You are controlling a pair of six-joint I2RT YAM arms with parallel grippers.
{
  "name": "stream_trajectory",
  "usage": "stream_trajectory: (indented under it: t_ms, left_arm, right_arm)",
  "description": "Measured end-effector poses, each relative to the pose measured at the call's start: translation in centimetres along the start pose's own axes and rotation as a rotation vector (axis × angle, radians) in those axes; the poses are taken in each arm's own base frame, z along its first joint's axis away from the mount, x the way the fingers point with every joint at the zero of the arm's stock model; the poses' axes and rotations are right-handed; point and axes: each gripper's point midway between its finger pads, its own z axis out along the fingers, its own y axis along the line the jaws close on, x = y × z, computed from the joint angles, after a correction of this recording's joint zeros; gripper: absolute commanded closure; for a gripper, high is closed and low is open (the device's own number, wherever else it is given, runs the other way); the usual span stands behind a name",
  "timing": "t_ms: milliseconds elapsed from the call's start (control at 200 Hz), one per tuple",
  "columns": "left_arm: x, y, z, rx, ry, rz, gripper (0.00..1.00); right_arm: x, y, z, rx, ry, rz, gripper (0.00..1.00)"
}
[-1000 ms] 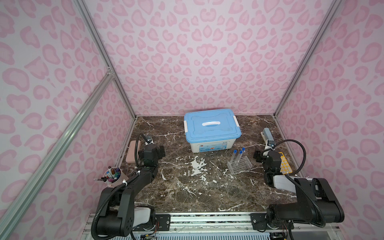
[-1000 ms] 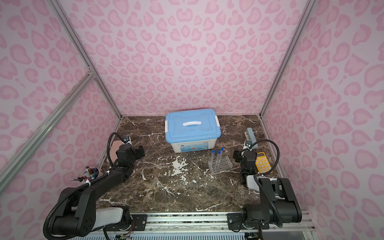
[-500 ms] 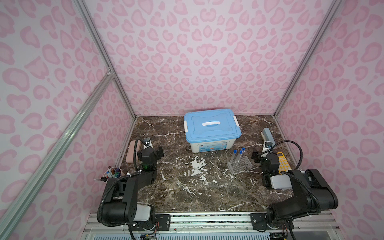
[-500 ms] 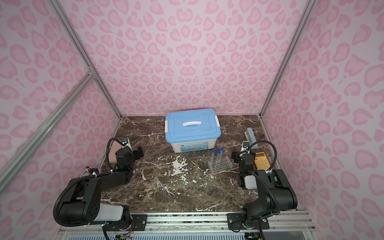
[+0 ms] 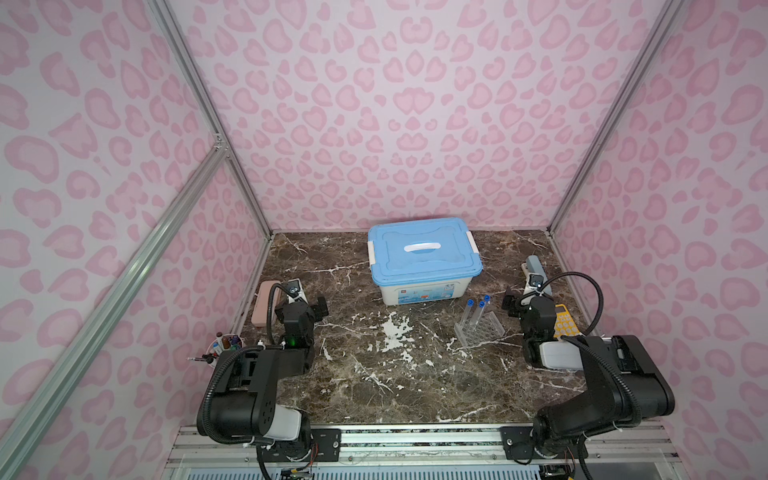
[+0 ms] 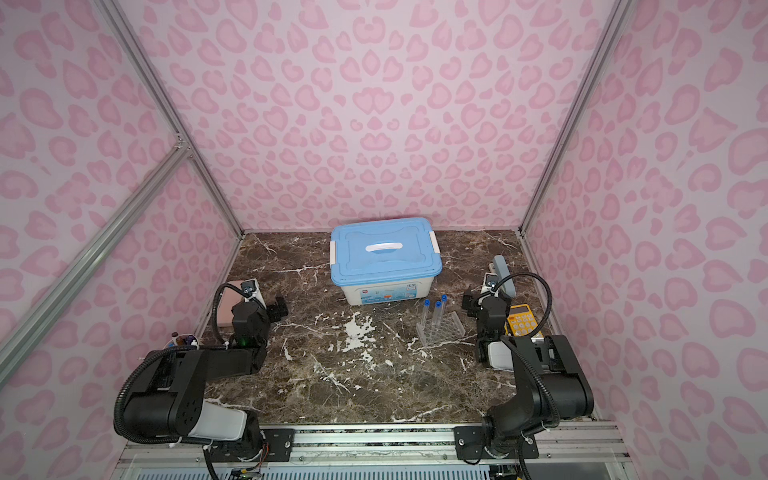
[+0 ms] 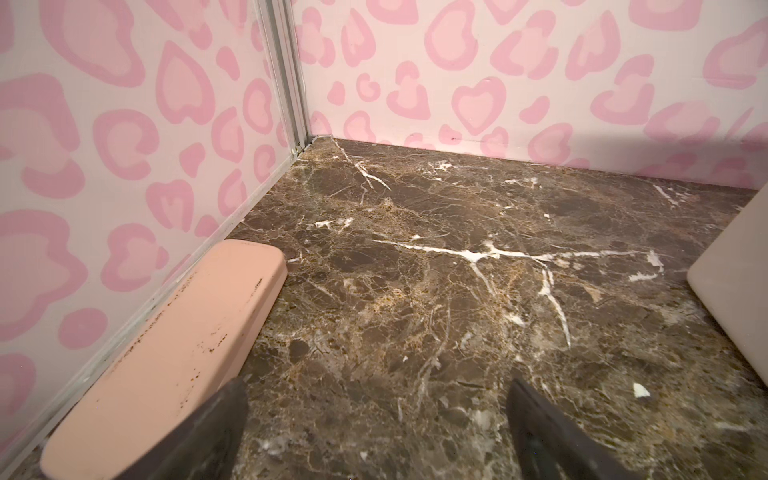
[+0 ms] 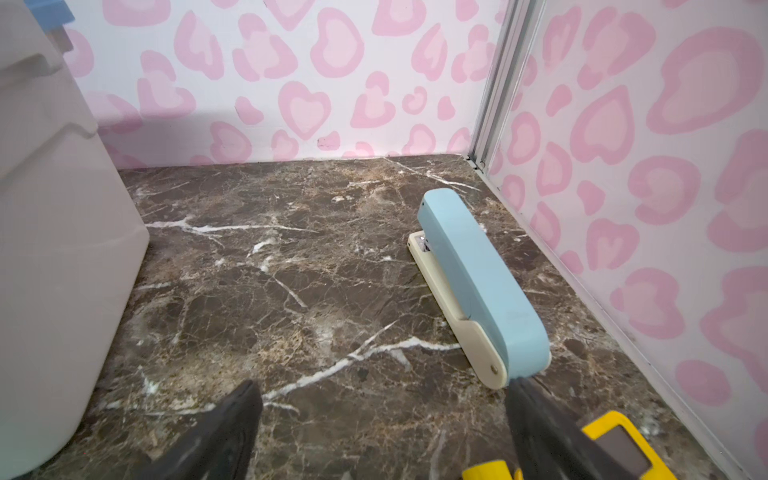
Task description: Organize the chemistry lab equipment
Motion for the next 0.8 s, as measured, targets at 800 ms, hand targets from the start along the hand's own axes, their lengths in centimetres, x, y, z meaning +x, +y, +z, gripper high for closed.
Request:
stream_trajectory:
  t_ms: [800]
  left_arm:
    - [0.13, 0.29, 0.13, -0.001, 0.005, -0.009, 0.03]
  right_arm:
    - [0.47, -0.16, 0.01, 0.009, 0.019, -0.005, 0.01]
